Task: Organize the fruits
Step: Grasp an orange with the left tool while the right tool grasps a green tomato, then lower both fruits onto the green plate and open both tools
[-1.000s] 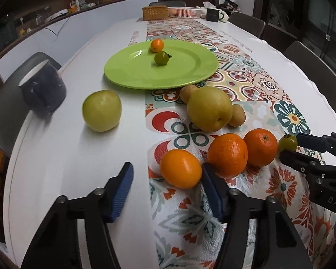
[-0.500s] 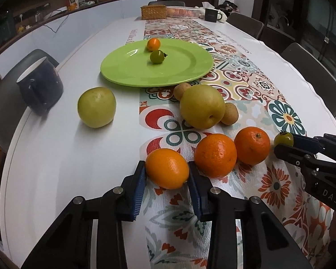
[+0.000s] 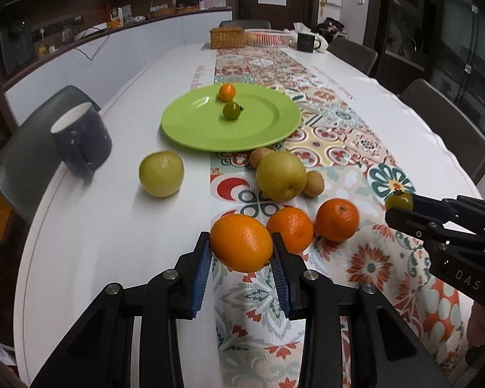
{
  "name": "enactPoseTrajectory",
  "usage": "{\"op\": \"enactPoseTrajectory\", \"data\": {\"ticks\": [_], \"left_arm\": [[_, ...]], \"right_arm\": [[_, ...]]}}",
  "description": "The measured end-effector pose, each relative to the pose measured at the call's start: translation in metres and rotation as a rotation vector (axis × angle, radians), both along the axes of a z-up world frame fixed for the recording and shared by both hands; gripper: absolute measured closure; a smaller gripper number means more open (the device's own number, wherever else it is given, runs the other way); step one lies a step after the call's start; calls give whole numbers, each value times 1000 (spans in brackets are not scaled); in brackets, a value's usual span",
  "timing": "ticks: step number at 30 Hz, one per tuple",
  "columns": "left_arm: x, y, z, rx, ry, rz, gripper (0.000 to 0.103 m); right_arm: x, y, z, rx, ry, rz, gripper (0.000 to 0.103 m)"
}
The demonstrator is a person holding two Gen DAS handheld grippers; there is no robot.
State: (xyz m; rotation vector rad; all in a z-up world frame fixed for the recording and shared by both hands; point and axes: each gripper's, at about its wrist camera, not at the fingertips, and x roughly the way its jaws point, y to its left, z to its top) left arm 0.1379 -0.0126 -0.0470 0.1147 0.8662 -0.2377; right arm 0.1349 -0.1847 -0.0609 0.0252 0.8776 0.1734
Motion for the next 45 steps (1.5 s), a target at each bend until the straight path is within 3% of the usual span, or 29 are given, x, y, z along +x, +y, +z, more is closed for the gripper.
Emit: {"op": "enactPoseTrajectory", "data": {"ticks": [15, 27, 37, 45], "left_arm": [[-8, -1, 69, -29, -158, -4, 67], [30, 0, 111, -27, -249, 19, 67], [83, 1, 122, -31, -215, 35, 67], [142, 5, 109, -26, -140, 49, 67]], "right_arm": [[1, 6, 60, 78, -159, 68, 72], [41, 13, 102, 73, -266, 107, 72], [85, 24, 123, 27, -315, 127, 72], [143, 34, 109, 51, -217, 141, 72]]}}
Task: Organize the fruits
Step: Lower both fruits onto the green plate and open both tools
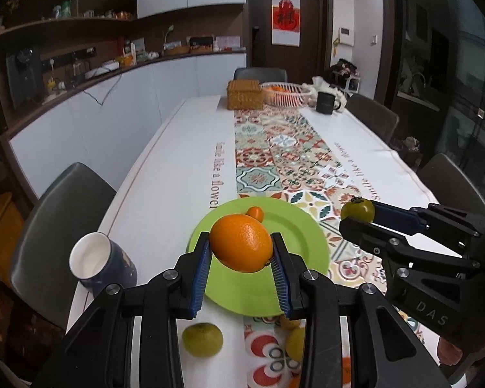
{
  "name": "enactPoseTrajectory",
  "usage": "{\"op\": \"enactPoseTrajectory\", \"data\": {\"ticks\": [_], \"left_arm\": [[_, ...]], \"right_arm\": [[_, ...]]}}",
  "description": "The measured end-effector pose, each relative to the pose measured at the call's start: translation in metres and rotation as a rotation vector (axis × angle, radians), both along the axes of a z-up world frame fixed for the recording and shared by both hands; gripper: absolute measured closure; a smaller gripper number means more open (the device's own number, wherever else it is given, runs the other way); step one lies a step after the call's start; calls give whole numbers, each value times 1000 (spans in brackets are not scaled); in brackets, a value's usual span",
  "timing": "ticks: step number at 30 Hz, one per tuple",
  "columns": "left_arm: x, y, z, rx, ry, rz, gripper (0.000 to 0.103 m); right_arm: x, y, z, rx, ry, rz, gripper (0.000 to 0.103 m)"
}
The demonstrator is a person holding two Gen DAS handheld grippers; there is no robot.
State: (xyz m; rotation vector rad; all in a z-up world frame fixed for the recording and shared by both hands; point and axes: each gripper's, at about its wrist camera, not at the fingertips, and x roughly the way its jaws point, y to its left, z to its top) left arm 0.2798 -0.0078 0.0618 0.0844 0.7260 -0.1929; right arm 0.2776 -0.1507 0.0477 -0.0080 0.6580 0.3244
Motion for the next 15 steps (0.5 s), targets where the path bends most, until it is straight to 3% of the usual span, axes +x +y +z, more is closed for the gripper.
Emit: {"op": "enactPoseTrajectory", "data": {"ticks": [8, 15], "left_arm": [[50, 0, -38, 25, 115, 16, 67], [87, 4, -75, -31, 260, 19, 67]], "right_arm": [[53, 5, -28, -10, 114, 9, 72], [86, 7, -56, -20, 208, 5, 72]]}}
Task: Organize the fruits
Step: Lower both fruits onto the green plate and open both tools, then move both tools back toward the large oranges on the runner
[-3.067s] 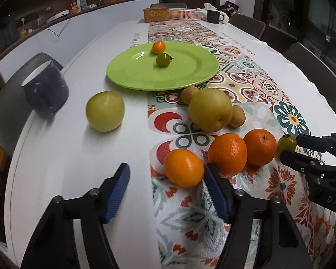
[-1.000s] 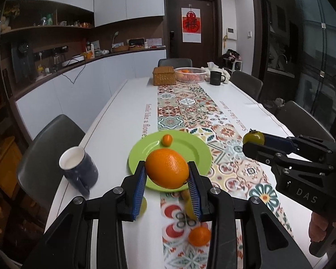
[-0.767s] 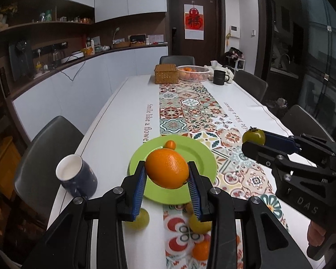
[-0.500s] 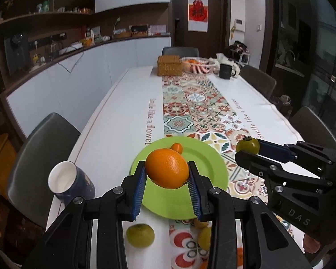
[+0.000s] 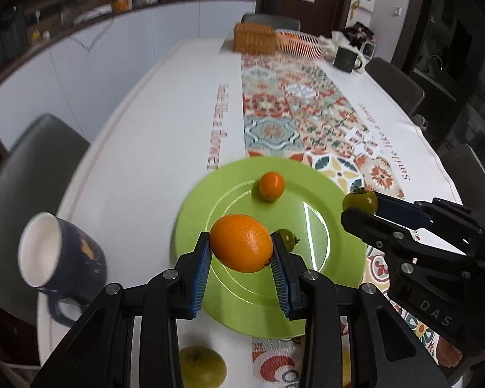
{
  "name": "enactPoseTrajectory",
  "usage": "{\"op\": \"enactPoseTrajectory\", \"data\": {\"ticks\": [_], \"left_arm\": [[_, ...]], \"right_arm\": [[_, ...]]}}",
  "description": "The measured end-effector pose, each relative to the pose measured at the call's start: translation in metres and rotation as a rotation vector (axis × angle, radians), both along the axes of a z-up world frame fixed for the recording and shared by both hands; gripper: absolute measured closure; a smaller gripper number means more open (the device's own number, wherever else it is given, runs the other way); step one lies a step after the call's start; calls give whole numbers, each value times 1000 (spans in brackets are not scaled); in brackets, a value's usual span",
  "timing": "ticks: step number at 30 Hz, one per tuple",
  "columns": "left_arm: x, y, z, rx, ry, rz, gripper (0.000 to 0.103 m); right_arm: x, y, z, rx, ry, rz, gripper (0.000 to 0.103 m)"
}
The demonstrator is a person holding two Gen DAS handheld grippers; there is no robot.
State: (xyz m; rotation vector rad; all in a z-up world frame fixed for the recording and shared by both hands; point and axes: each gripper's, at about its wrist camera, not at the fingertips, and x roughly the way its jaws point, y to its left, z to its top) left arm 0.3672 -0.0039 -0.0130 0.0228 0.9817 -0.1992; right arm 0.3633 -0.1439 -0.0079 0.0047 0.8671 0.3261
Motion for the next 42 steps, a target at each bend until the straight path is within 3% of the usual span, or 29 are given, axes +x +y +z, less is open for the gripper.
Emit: {"op": "enactPoseTrajectory", "data": {"ticks": [9, 12, 14, 20, 23, 31, 42], "left_arm": [[13, -3, -20, 9, 69, 0, 66], [10, -2, -17, 18, 58, 7, 54], [5, -2, -13, 38, 40, 15, 53], [-31, 1, 7, 79, -50, 30, 45], [-55, 1, 21, 89, -106, 33, 42], [-121, -1, 55, 77, -231, 16, 31], [-192, -3, 73, 73, -308, -17, 26]], "right_arm": [[16, -3, -30, -17, 83, -19, 72], [17, -5, -32, -13, 92, -31, 69], [16, -7, -31, -5, 89, -31, 63], [-11, -14, -16, -9, 30, -35, 62], [-32, -20, -4, -7, -16, -38, 55], [-93, -24, 29, 12, -123, -5, 55], [-172, -26, 50, 14, -239, 19, 42]]}}
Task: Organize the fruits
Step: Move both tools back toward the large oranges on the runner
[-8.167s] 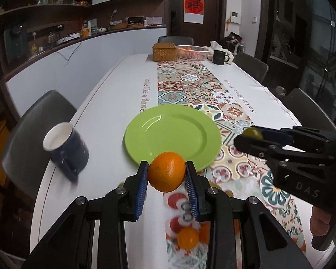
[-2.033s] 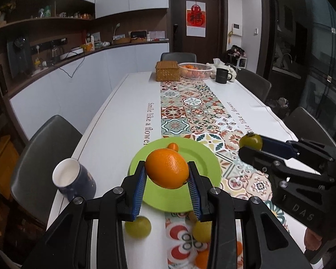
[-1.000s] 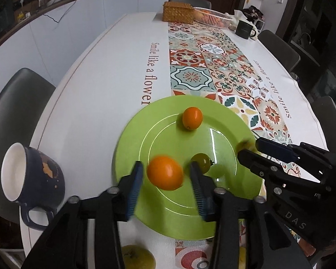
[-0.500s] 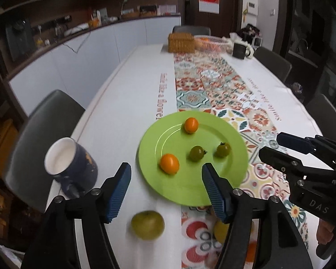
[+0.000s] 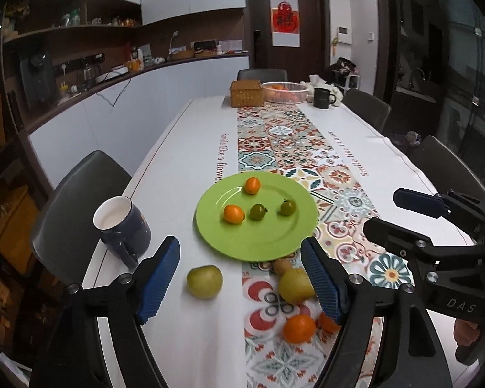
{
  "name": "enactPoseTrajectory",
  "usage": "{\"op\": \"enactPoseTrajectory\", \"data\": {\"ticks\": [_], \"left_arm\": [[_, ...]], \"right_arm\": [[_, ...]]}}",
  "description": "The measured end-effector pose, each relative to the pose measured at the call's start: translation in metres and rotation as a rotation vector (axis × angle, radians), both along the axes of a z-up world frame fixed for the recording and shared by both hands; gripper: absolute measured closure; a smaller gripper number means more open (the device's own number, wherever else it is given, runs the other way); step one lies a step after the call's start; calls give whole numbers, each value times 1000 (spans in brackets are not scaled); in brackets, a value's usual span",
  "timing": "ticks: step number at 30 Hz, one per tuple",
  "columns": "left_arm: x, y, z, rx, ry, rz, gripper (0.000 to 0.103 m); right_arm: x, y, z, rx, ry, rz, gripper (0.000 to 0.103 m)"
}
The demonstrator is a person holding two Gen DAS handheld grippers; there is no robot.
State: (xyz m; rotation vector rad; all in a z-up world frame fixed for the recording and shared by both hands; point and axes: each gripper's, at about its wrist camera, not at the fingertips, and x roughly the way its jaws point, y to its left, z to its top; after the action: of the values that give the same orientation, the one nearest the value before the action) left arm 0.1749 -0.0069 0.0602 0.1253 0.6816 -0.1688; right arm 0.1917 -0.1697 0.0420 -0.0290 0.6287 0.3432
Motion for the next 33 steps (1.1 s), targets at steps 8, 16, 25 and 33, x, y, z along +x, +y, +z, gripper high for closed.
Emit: {"op": "enactPoseTrajectory", "data": {"ticks": [8, 16, 25, 33], "left_arm": [[-36, -7, -5, 20, -25, -44, 22], [-54, -18, -30, 56, -4, -132, 22], [-54, -27, -57, 115, 42, -210, 22], [-49, -31, -87, 175, 98, -310, 22]], "right_arm": [[-36, -2, -4, -17, 1, 26, 41], [-52, -2, -21, -59, 59, 68, 41], [-56, 1, -45, -142, 129, 120, 42], [-50, 13, -71, -247, 204, 196, 42]]}}
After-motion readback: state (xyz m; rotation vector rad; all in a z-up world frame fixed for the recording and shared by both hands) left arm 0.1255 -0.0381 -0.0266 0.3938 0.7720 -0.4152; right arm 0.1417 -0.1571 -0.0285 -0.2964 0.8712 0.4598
